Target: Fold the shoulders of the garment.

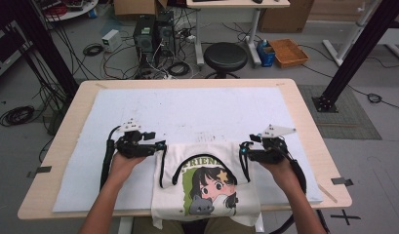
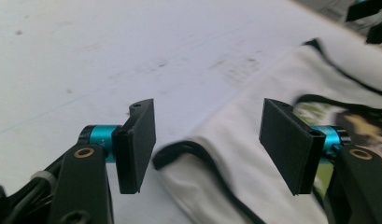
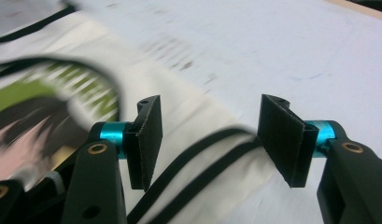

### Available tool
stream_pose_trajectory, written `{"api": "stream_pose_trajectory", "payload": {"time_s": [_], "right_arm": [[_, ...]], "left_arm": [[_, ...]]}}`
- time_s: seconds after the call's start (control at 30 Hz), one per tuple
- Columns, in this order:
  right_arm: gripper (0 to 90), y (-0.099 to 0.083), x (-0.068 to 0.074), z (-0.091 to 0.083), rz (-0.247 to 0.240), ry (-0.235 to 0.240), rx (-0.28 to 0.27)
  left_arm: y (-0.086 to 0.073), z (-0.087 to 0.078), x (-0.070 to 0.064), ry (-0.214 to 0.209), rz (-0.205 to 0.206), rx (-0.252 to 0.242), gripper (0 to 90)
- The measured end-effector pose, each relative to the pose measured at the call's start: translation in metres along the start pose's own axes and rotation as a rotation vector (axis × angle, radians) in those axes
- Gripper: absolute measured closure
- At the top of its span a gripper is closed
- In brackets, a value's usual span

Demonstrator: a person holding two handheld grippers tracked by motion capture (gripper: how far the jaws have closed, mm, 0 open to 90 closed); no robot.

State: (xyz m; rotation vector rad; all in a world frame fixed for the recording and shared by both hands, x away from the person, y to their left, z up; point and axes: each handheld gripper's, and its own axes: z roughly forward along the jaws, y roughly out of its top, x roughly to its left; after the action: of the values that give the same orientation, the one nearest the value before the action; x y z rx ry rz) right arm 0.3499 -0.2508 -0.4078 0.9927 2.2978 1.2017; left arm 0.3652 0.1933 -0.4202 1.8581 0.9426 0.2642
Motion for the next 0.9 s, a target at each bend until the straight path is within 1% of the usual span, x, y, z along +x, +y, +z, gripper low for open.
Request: {"api": "stream_pose_trajectory", "payload": {"time_s": [0.03, 0.07, 0.1, 0.13, 0.17, 0.2, 0.23, 0.27, 0.3, 0.33, 0.37, 0.4, 0.43, 0.47, 0.5, 0.53, 0.57, 0.6, 0.63, 0.67, 0.7, 0.73, 0.8, 0.83, 0.87, 0.9], "right_arm": [[37.0, 0.003, -0.003, 0.008, 0.018, -0.01, 0.012], [37.0, 0.006, -0.007, 0.019, 0.036, -0.012, 0.038], [37.0, 0.007, -0.01, 0.029, 0.042, -0.013, 0.074], [37.5, 0.007, -0.013, 0.038, 0.041, -0.014, 0.104], [38.3, 0.006, -0.015, 0.045, 0.029, -0.012, 0.148], [39.6, 0.003, -0.018, 0.05, 0.019, -0.007, 0.184], [39.6, 0.003, -0.018, 0.05, 0.019, -0.007, 0.184], [44.9, -0.002, -0.023, 0.053, 0.01, -0.003, 0.24], [53.3, -0.006, -0.026, 0.051, 0.015, 0.027, 0.223], [63.1, -0.007, -0.028, 0.048, 0.006, 0.039, 0.219], [78.0, -0.007, -0.028, 0.045, -0.001, 0.064, 0.227], [83.9, -0.008, -0.028, 0.044, -0.034, 0.085, 0.228], [85.1, -0.008, -0.027, 0.043, -0.061, 0.082, 0.228], [85.5, -0.008, -0.027, 0.042, -0.072, 0.081, 0.229], [85.5, -0.008, -0.027, 0.042, -0.072, 0.081, 0.229], [85.8, -0.006, -0.032, 0.042, -0.081, 0.05, 0.197], [85.9, -0.006, -0.034, 0.042, -0.07, 0.039, 0.183], [85.9, -0.006, -0.034, 0.042, -0.07, 0.039, 0.183], [85.9, -0.003, -0.041, 0.042, -0.069, 0.013, 0.15], [85.9, -0.001, -0.043, 0.043, -0.054, 0.008, 0.14], [85.9, -0.001, -0.043, 0.043, -0.054, 0.008, 0.14], [85.9, 0.0, -0.045, 0.044, -0.062, 0.006, 0.131], [85.8, 0.008, -0.047, 0.046, -0.068, -0.011, 0.094], [85.9, 0.01, -0.047, 0.047, -0.066, -0.014, 0.081], [85.8, 0.013, -0.047, 0.048, -0.067, -0.021, 0.077], [85.8, 0.015, -0.047, 0.05, -0.073, -0.026, 0.07]], "left_arm": [[0.002, 0.013, 0.008, 0.016, -0.009, 0.043, 36.2], [0.002, 0.02, 0.011, 0.023, -0.013, 0.068, 36.3], [0.002, 0.02, 0.011, 0.023, -0.013, 0.068, 36.1], [0.001, 0.026, 0.014, 0.025, -0.008, 0.096, 35.9], [-0.001, 0.031, 0.015, 0.03, 0.004, 0.121, 36.0], [-0.006, 0.037, 0.018, 0.023, 0.027, 0.186, 36.0], [-0.006, 0.037, 0.018, 0.023, 0.027, 0.186, 36.1], [-0.007, 0.038, 0.018, 0.022, 0.035, 0.191, 40.1], [-0.006, 0.036, 0.019, 0.021, 0.052, 0.195, 56.0], [-0.007, 0.033, 0.019, -0.038, 0.085, 0.205, 79.0], [-0.007, 0.033, 0.019, -0.038, 0.085, 0.205, 83.0], [-0.006, 0.032, 0.02, -0.04, 0.067, 0.202, 84.6], [-0.006, 0.031, 0.021, -0.047, 0.048, 0.185, 85.1], [-0.006, 0.027, 0.024, -0.043, 0.021, 0.156, 85.3], [-0.005, 0.024, 0.026, -0.044, -0.021, 0.111, 85.3], [-0.004, 0.02, 0.029, -0.042, -0.045, 0.073, 85.5], [-0.002, 0.016, 0.031, -0.032, -0.066, 0.029, 85.6], [-0.002, 0.016, 0.031, -0.032, -0.066, 0.029, 85.6], [0.0, 0.014, 0.032, -0.011, -0.079, -0.009, 85.6], [0.0, 0.014, 0.032, -0.011, -0.079, -0.009, 85.6], [0.0, 0.014, 0.033, 0.008, -0.084, -0.018, 85.6], [-0.001, 0.015, 0.035, 0.017, -0.089, -0.029, 85.6], [-0.002, 0.017, 0.038, 0.043, -0.102, -0.035, 85.5], [-0.004, 0.019, 0.042, 0.053, -0.119, -0.044, 85.5], [-0.004, 0.019, 0.042, 0.053, -0.119, -0.044, 85.4], [-0.005, 0.02, 0.044, 0.06, -0.13, -0.047, 85.3]]}}
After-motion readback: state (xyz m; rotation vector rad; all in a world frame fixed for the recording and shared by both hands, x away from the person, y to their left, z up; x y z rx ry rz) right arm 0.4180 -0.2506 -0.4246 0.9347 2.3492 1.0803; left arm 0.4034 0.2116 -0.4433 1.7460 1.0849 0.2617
